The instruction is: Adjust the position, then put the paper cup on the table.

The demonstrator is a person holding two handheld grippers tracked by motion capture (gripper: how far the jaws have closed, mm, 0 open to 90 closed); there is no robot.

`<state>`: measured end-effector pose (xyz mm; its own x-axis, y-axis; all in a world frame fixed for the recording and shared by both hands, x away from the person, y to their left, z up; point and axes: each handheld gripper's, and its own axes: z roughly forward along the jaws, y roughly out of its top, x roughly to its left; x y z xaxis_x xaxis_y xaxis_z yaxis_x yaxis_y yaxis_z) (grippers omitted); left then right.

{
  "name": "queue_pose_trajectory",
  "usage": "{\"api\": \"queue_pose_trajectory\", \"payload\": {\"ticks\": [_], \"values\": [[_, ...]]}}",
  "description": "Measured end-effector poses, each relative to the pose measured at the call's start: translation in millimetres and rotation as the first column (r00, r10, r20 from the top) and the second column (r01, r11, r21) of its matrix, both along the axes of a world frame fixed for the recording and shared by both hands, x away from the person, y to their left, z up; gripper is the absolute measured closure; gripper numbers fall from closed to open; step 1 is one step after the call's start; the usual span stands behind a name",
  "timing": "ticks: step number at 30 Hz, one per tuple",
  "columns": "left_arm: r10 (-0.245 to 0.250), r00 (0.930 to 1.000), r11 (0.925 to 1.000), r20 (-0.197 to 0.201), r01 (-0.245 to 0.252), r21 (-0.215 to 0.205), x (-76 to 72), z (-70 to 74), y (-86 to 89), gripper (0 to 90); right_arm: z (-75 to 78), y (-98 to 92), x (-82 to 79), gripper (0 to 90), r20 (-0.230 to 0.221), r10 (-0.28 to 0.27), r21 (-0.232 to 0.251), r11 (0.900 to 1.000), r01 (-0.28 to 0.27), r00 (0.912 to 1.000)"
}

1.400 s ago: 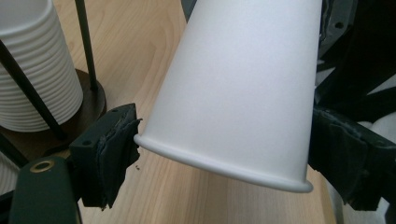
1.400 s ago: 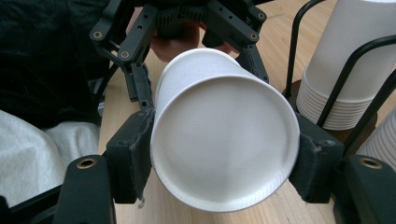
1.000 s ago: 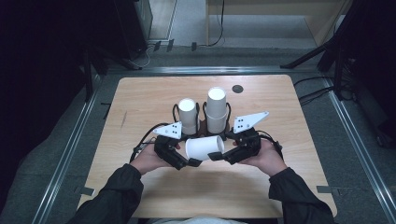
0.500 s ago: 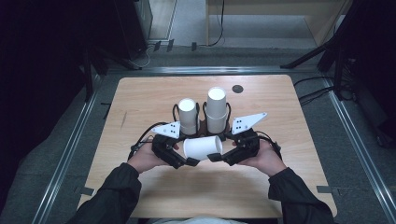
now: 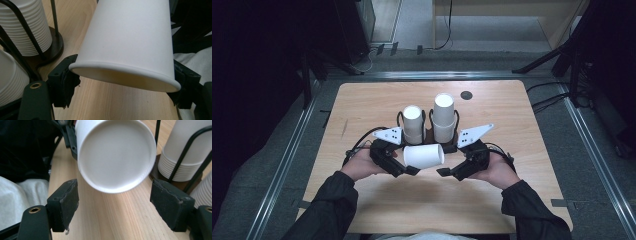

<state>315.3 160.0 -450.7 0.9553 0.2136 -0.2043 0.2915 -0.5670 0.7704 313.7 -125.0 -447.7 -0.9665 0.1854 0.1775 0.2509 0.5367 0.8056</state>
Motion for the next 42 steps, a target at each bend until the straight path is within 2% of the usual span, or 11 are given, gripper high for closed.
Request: {"api": "queue_pose_trajectory", "payload": {"ticks": [3, 5, 13, 15, 22, 28, 32, 42], "values": [[-0.002, 0.9999, 0.9997, -0.01, 0.003, 0.026, 1.6, -0.6, 0.1, 21.5, -3.5, -0.1, 0.5, 23.1, 0.004, -0.005, -0.026, 1.0, 0.005, 1.0], [-0.005, 1.0, 0.9985, -0.002, 0.005, 0.054, 2.1, -1.3, -0.5, 21.5, -5.1, 0.5, 0.3, 23.1, 0.003, -0.004, -0.04, 0.999, 0.004, 1.0], [-0.026, 0.9996, 0.9926, 0.008, 0.025, 0.119, 5.2, -0.8, -1.1, 21.5, -10.0, 2.2, -1.4, 23.1, -0.001, 0.002, -0.068, 0.998, -0.002, 1.0], [-0.03, 0.9995, 0.9913, 0.0, 0.03, 0.128, 6.0, -0.6, -1.6, 21.5, -10.9, 1.7, -1.9, 23.0, -0.004, -0.001, -0.074, 0.997, 0.001, 1.0], [-0.057, 0.9984, 0.9829, 0.002, 0.055, 0.176, 6.6, -1.2, -7.0, 21.5, -14.0, -0.1, -1.8, 23.0, -0.005, -0.005, -0.086, 0.996, 0.005, 1.0], [-0.075, 0.9971, 0.9725, -0.003, 0.074, 0.221, 8.2, -2.6, -11.0, 21.4, -15.8, 1.3, -2.8, 23.0, -0.005, 0.001, -0.095, 0.996, -0.001, 1.0], [-0.079, 0.9968, 0.97, -0.015, 0.08, 0.23, 7.6, -3.5, -13.5, 21.4, -17.1, 3.8, -4.2, 23.0, 0.001, 0.006, -0.107, 0.994, -0.006, 1.0], [-0.108, 0.9936, 0.955, -0.034, 0.113, 0.274, 5.6, -11.1, -23.5, 21.4, -21.3, 13.4, -5.6, 23.0, 0.012, 0.041, -0.118, 0.992, -0.039, 0.9991]]}}
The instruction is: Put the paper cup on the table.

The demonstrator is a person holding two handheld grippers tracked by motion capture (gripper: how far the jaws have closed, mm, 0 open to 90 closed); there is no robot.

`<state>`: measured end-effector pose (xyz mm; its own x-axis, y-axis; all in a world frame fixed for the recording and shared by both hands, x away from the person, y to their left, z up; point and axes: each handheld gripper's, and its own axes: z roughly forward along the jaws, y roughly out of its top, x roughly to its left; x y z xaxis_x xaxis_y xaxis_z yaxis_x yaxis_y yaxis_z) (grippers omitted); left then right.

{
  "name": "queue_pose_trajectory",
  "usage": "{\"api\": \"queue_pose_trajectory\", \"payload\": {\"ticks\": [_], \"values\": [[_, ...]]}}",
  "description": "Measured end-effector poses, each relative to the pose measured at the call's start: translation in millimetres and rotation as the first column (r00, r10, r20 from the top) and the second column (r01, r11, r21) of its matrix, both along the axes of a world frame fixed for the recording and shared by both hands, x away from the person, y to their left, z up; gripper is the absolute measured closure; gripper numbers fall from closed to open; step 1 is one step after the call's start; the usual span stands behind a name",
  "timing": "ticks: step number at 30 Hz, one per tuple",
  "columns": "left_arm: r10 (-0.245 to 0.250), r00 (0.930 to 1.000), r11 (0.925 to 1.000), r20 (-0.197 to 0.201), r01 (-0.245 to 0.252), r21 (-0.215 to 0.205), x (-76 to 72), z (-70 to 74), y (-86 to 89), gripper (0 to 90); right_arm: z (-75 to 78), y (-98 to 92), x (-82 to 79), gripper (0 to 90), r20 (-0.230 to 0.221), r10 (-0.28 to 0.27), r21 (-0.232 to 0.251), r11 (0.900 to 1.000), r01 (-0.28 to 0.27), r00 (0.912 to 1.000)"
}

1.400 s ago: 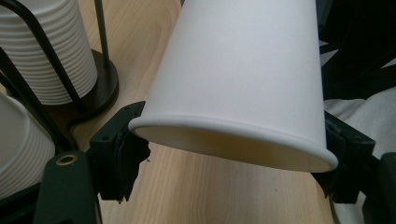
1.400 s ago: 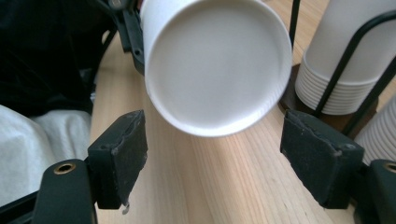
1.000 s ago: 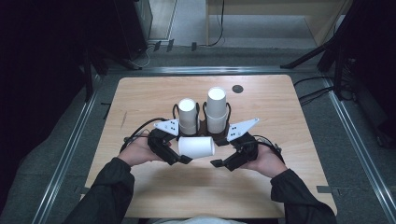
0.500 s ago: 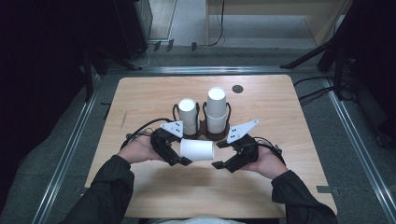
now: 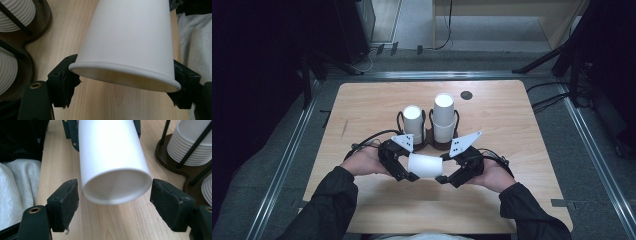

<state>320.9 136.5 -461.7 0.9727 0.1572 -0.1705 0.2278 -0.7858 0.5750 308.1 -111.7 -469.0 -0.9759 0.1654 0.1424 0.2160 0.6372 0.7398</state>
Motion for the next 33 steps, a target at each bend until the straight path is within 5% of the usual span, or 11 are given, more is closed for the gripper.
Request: {"api": "queue_pose_trajectory", "payload": {"ticks": [16, 21, 28, 33], "values": [[-0.028, 0.9987, 0.9985, -0.041, 0.03, 0.045, -0.6, -7.4, -15.1, 20.6, -4.7, 17.0, -5.2, 30.6, 0.042, 0.056, -0.034, 0.998, -0.055, 0.9975], [-0.04, 0.9988, 0.9987, -0.029, 0.041, 0.031, -0.4, -6.5, -13.9, 19.2, -2.4, 16.6, -5.7, 30.9, 0.066, 0.056, -0.032, 0.998, -0.054, 0.9963], [-0.044, 0.9983, 0.999, 0.037, 0.044, 0.002, -3.2, -3.8, -13.3, 11.4, 1.8, 11.9, -4.1, 30.6, 0.071, 0.039, -0.002, 0.999, -0.039, 0.9967], [-0.009, 0.9993, 0.9991, 0.037, 0.01, -0.042, -1.6, -2.3, -8.3, 10.7, 5.5, 6.7, -3.3, 30.5, 0.074, 0.031, 0.022, 0.999, -0.033, 0.9968]]}}
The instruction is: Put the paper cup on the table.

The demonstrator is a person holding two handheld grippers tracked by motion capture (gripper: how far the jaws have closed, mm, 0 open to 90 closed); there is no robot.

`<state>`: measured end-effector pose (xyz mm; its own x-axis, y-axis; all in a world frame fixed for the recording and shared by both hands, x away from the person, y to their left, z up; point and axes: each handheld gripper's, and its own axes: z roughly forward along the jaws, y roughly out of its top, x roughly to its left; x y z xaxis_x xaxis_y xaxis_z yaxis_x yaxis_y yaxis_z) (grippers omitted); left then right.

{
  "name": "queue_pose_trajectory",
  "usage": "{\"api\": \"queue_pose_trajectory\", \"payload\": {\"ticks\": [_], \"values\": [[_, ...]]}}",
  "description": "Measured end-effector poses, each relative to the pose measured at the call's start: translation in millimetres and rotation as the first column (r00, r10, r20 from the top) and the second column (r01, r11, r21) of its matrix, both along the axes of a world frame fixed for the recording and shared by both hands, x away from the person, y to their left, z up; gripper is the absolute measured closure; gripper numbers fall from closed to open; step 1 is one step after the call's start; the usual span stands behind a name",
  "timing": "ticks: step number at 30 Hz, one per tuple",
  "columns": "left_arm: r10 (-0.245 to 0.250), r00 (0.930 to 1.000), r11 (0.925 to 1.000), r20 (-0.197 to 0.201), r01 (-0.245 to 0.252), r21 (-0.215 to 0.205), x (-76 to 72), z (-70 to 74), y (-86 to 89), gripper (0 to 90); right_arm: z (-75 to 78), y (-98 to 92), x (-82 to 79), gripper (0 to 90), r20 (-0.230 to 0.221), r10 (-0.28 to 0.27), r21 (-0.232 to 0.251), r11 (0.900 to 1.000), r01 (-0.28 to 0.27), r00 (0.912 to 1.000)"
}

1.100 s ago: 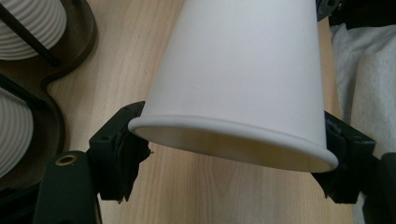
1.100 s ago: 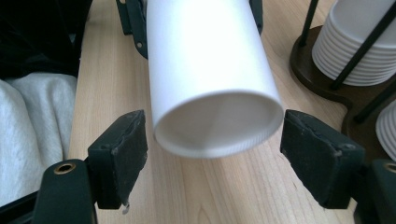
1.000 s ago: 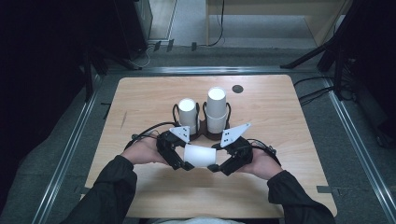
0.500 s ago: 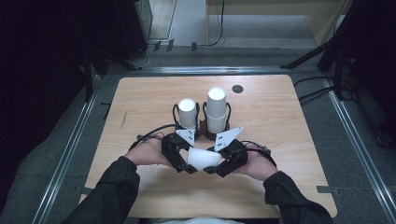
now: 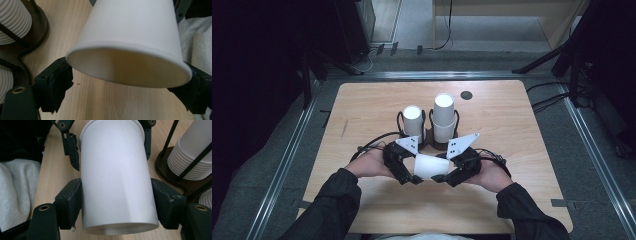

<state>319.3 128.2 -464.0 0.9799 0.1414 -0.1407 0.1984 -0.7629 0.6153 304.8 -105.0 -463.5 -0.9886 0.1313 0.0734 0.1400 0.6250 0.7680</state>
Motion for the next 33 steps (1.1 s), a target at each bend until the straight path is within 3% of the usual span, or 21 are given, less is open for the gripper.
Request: {"api": "queue_pose_trajectory", "payload": {"ticks": [7, 14, 18, 22, 25, 33], "values": [[0.053, 0.9986, 0.9952, 0.006, -0.052, -0.083, -0.9, 5.7, 8.0, 11.8, 7.0, -7.5, 1.7, 30.4, 0.006, -0.017, 0.041, 0.999, 0.017, 0.9998], [0.081, 0.9962, 0.9869, -0.031, -0.085, -0.137, -3.4, 6.1, 12.1, 12.6, 14.7, -14.5, 3.7, 30.5, 0.001, -0.032, 0.086, 0.996, 0.032, 0.9995], [0.105, 0.9929, 0.9771, -0.056, -0.113, -0.18, -4.7, 7.3, 14.6, 12.8, 17.6, -16.8, 4.7, 30.5, -0.012, -0.034, 0.113, 0.993, 0.035, 0.9993], [0.126, 0.9881, 0.9617, -0.089, -0.143, -0.234, -5.7, 8.5, 17.2, 13.3, 19.0, -17.5, 5.6, 30.5, -0.026, -0.024, 0.131, 0.991, 0.028, 0.9994], [0.136, 0.9865, 0.9546, -0.09, -0.155, -0.254, -7.2, 9.3, 17.0, 13.4, 19.0, -16.7, 5.7, 30.5, -0.042, -0.013, 0.139, 0.99, 0.019, 0.999], [0.113, 0.9841, 0.9387, -0.137, -0.151, -0.31, -10.2, 10.6, 15.5, 16.0, 16.1, -11.3, 5.9, 30.4, -0.085, 0.026, 0.17, 0.985, -0.011, 0.996]]}}
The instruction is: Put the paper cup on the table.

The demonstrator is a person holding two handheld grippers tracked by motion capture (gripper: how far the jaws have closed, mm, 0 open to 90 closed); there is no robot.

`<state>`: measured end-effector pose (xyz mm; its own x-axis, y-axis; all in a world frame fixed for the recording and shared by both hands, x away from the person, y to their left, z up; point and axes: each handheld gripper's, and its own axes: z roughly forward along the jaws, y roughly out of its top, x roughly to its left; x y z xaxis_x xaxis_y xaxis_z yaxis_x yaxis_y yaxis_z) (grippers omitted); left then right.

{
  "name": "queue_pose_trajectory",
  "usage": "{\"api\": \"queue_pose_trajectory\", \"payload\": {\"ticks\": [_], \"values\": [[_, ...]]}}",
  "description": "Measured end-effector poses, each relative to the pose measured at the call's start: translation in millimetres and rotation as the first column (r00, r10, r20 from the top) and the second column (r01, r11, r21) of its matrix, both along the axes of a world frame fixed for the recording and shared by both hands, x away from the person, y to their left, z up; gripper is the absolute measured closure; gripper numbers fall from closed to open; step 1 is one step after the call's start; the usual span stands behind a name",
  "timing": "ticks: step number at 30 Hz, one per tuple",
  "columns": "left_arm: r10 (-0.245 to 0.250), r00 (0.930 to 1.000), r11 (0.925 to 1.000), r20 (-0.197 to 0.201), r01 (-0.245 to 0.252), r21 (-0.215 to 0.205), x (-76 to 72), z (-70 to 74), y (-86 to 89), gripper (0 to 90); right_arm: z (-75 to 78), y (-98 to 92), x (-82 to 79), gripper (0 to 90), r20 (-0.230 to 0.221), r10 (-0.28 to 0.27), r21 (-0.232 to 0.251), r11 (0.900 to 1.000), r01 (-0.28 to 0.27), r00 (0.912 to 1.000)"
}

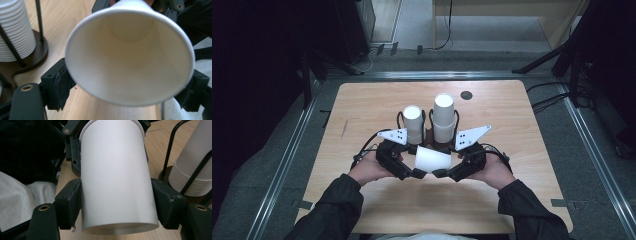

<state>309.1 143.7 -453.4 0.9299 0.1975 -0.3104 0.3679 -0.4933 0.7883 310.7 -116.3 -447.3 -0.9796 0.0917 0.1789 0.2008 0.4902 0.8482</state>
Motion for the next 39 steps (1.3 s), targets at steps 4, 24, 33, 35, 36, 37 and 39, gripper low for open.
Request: {"api": "queue_pose_trajectory", "payload": {"ticks": [4, 24, 33, 35, 36, 37, 39], "values": [[-0.007, 0.9999, 0.9999, -0.008, 0.007, -0.012, -0.8, 0.5, 1.1, 17.4, -0.1, 1.2, 0.2, 30.5, -0.013, 0.011, 0.013, 1.0, -0.011, 0.9999], [-0.005, 0.9981, 0.9957, 0.061, 0.0, 0.092, 3.2, 13.2, 11.5, 20.8, -4.7, 1.8, 1.7, 19.3, -0.021, -0.031, -0.065, 0.997, 0.03, 0.9993], [-0.062, 0.995, 0.9761, 0.078, 0.044, 0.213, 7.2, 18.2, 4.5, 20.8, -15.3, 5.5, -1.7, 19.3, 0.01, -0.042, -0.125, 0.991, 0.043, 0.9991], [-0.076, 0.9946, 0.9681, 0.071, 0.057, 0.244, 8.2, 15.9, 1.5, 20.8, -16.8, 5.9, -2.3, 19.4, 0.01, -0.041, -0.13, 0.991, 0.042, 0.9991], [-0.083, 0.9938, 0.9622, 0.074, 0.061, 0.265, 8.4, 14.9, 0.0, 20.8, -17.2, 6.0, -2.6, 19.4, 0.013, -0.042, -0.131, 0.99, 0.043, 0.9991], [-0.089, 0.9938, 0.9565, 0.067, 0.067, 0.284, 8.6, 12.7, -2.7, 20.8, -17.6, 6.1, -3.0, 19.5, 0.013, -0.042, -0.131, 0.99, 0.043, 0.9991], [-0.099, 0.9928, 0.9482, 0.068, 0.073, 0.309, 8.6, 11.0, -5.4, 20.7, -18.6, 6.4, -3.9, 19.8, 0.013, -0.043, -0.134, 0.99, 0.044, 0.999]]}}
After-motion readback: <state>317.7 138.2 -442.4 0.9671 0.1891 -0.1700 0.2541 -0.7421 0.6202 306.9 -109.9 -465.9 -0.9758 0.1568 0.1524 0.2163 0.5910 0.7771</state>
